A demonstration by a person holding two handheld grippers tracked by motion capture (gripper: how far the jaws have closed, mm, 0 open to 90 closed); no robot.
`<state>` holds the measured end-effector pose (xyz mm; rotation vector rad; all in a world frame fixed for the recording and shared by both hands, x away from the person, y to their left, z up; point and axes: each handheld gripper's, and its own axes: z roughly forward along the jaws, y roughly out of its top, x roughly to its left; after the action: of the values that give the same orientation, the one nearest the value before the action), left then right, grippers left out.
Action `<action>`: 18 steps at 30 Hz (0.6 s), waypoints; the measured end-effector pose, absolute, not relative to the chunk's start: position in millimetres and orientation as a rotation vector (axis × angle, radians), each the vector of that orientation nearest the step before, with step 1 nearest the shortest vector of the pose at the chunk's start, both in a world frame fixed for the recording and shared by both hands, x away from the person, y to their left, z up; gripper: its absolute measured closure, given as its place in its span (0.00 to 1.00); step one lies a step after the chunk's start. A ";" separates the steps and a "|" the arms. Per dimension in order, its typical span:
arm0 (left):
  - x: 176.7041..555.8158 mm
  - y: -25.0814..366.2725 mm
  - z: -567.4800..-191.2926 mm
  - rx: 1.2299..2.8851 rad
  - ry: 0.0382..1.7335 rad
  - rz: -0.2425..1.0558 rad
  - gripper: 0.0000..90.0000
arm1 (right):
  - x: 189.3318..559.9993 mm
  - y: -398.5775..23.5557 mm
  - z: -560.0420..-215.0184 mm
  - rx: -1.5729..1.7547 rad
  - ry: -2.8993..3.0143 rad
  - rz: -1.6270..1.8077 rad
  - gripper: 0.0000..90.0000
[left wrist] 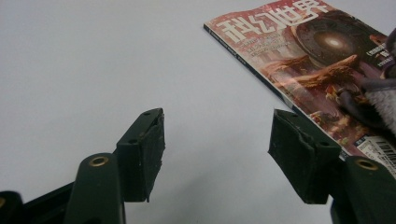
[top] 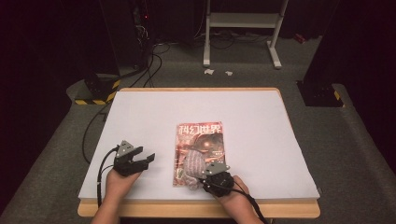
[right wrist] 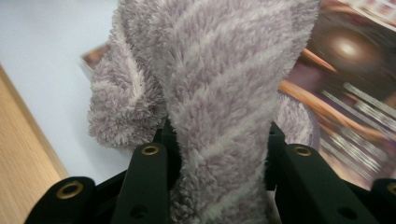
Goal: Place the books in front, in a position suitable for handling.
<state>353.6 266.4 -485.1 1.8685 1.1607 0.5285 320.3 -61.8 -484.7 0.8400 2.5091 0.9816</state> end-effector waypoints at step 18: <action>358.5 265.0 -481.6 1.865 1.146 0.535 0.40 | 327.8 3.4 -486.1 0.717 2.577 1.030 0.72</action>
<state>358.5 265.0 -481.6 1.8653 1.1461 0.5351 327.8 3.4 -486.1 0.7170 2.5775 1.0296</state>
